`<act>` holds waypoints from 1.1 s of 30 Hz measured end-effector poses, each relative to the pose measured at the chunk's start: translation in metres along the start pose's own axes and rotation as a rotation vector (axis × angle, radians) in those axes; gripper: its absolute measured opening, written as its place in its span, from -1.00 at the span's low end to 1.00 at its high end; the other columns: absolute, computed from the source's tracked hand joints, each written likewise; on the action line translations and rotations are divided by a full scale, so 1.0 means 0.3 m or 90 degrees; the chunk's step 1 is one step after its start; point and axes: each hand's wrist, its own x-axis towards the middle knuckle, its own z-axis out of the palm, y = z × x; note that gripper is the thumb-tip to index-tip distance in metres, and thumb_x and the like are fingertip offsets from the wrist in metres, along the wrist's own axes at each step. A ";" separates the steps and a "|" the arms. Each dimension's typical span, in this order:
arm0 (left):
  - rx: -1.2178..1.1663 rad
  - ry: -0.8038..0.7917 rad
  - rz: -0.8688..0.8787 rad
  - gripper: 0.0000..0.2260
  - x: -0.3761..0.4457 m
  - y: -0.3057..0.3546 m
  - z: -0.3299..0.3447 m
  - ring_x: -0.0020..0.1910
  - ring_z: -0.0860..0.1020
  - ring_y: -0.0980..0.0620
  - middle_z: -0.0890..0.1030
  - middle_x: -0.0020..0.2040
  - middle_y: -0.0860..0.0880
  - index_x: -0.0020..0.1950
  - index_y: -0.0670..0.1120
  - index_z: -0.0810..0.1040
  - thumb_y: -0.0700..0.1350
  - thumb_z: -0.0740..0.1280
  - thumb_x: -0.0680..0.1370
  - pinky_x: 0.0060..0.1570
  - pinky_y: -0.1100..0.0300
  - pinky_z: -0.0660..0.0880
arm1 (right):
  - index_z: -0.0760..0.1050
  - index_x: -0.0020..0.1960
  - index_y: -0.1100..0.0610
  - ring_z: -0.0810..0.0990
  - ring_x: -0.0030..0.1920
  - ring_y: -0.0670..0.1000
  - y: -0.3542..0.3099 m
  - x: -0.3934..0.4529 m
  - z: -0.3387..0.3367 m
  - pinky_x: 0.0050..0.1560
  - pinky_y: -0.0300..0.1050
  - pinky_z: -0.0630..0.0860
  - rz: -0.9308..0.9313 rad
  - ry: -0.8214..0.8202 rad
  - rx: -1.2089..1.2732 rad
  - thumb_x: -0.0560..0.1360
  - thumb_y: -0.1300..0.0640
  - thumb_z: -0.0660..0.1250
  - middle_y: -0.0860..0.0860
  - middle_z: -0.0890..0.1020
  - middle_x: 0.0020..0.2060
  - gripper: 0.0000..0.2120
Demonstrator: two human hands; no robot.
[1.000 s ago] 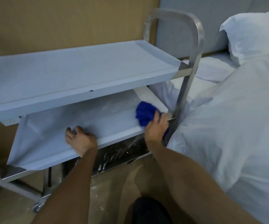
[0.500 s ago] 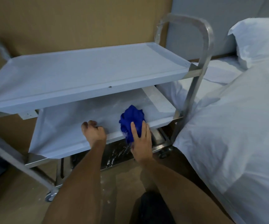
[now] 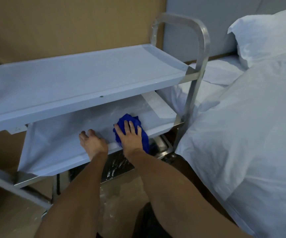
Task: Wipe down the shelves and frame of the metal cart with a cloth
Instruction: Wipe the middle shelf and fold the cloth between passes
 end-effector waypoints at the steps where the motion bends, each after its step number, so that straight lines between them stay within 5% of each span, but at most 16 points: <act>1: 0.012 0.004 -0.001 -0.75 0.011 -0.024 -0.002 0.27 0.38 -0.28 0.35 0.31 -0.26 0.18 -0.22 0.46 -0.32 0.27 0.51 0.30 -0.12 0.40 | -0.32 0.59 -0.06 -0.24 0.57 0.25 0.054 -0.007 -0.002 0.54 0.29 -0.14 0.006 0.018 -0.007 0.39 0.21 0.50 0.15 -0.21 0.59 0.15; 8: -0.032 0.032 0.025 -0.74 0.026 -0.073 0.015 0.18 0.41 -0.30 0.38 0.23 -0.28 0.12 -0.30 0.48 -0.40 0.25 0.43 0.25 -0.10 0.41 | -0.31 0.60 -0.03 -0.21 0.58 0.25 0.614 0.024 -0.063 0.56 0.22 -0.01 0.243 0.007 -0.039 0.51 0.22 0.36 0.16 -0.21 0.60 -0.02; 13: -0.072 0.048 0.009 -0.76 0.037 -0.057 0.019 0.15 0.44 -0.25 0.41 0.22 -0.27 0.12 -0.28 0.49 -0.37 0.22 0.47 0.23 0.00 0.39 | -0.36 0.59 0.02 -0.18 0.58 0.28 0.546 0.055 0.003 0.54 0.20 -0.03 0.295 0.037 -0.104 0.53 0.18 0.36 0.21 -0.18 0.59 -0.01; 17: -0.102 0.037 -0.015 -0.76 0.037 -0.057 0.004 0.12 0.48 -0.22 0.43 0.19 -0.23 0.11 -0.24 0.50 -0.36 0.21 0.47 0.24 0.00 0.43 | -0.36 0.58 -0.01 -0.13 0.59 0.24 0.369 -0.002 0.060 0.56 0.23 -0.07 0.247 0.075 -0.056 0.44 0.18 0.47 0.18 -0.12 0.60 0.11; 21: -0.159 -0.018 -0.070 -0.77 0.016 -0.042 -0.049 0.17 0.47 -0.09 0.40 0.21 -0.13 0.18 -0.20 0.46 -0.37 0.21 0.55 0.16 0.41 0.39 | -0.39 0.57 -0.04 -0.19 0.58 0.25 -0.009 -0.054 0.086 0.55 0.29 -0.15 0.101 0.058 0.014 0.43 0.22 0.46 0.18 -0.18 0.59 0.14; 24: -0.062 -0.001 -0.010 -0.74 -0.054 -0.073 -0.125 0.16 0.50 -0.10 0.45 0.25 -0.14 0.22 -0.18 0.50 -0.31 0.28 0.53 0.24 0.11 0.48 | -0.30 0.60 -0.08 -0.23 0.58 0.26 -0.181 -0.083 0.059 0.52 0.26 -0.24 -0.013 0.027 0.086 0.48 0.03 0.41 0.16 -0.19 0.59 0.01; 29: 0.087 0.167 -0.089 -0.77 -0.074 -0.224 -0.344 0.06 0.51 -0.24 0.54 0.07 -0.23 0.11 -0.19 0.56 -0.19 0.29 0.48 0.08 -0.07 0.45 | -0.28 0.59 -0.16 -0.18 0.59 0.18 -0.030 -0.094 -0.001 0.53 0.24 -0.19 -0.154 0.036 0.015 0.55 -0.34 0.09 0.08 -0.08 0.61 -0.21; 33: 0.110 0.317 -0.235 -0.75 -0.055 -0.308 -0.524 0.07 0.44 -0.26 0.47 0.08 -0.27 0.13 -0.23 0.43 -0.19 0.28 0.49 0.06 -0.11 0.36 | -0.29 0.58 -0.17 -0.21 0.59 0.15 0.146 -0.078 -0.019 0.55 0.22 -0.12 -0.117 -0.021 -0.017 0.48 -0.48 0.11 0.06 -0.19 0.60 -0.10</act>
